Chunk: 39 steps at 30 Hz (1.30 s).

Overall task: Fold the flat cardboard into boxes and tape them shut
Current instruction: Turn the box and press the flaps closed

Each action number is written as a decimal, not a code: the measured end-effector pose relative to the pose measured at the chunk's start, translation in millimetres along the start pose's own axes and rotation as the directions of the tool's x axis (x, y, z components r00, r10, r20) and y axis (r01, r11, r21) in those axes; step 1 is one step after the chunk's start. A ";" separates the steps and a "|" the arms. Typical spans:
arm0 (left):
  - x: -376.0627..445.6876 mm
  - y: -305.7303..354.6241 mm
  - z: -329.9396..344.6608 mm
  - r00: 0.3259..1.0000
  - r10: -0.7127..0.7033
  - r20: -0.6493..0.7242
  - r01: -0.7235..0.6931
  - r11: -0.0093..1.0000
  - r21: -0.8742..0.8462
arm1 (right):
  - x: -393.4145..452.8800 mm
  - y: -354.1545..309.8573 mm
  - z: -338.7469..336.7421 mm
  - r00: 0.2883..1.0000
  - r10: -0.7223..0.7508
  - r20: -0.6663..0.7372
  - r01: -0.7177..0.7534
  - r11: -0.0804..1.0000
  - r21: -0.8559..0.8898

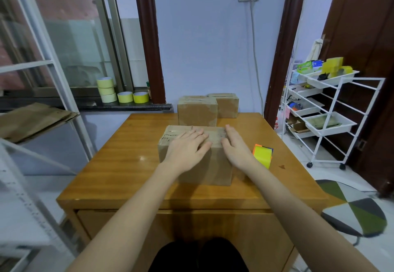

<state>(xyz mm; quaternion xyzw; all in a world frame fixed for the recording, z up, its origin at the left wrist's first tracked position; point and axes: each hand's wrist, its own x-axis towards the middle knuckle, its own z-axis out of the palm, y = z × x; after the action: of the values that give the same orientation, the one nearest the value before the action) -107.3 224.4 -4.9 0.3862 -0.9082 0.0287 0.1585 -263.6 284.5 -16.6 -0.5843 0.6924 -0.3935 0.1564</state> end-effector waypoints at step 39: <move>21.3 7.4 -41.7 0.937 -0.202 -0.286 0.157 0.972 -0.173 | -37.7 2.8 -50.8 0.960 -0.195 -0.200 0.112 0.926 -0.361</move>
<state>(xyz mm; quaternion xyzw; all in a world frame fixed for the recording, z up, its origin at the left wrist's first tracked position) -115.4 222.1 41.8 0.4459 -0.8339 0.0056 0.3252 -289.8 338.0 4.8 -0.6053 0.7159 -0.3423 -0.0620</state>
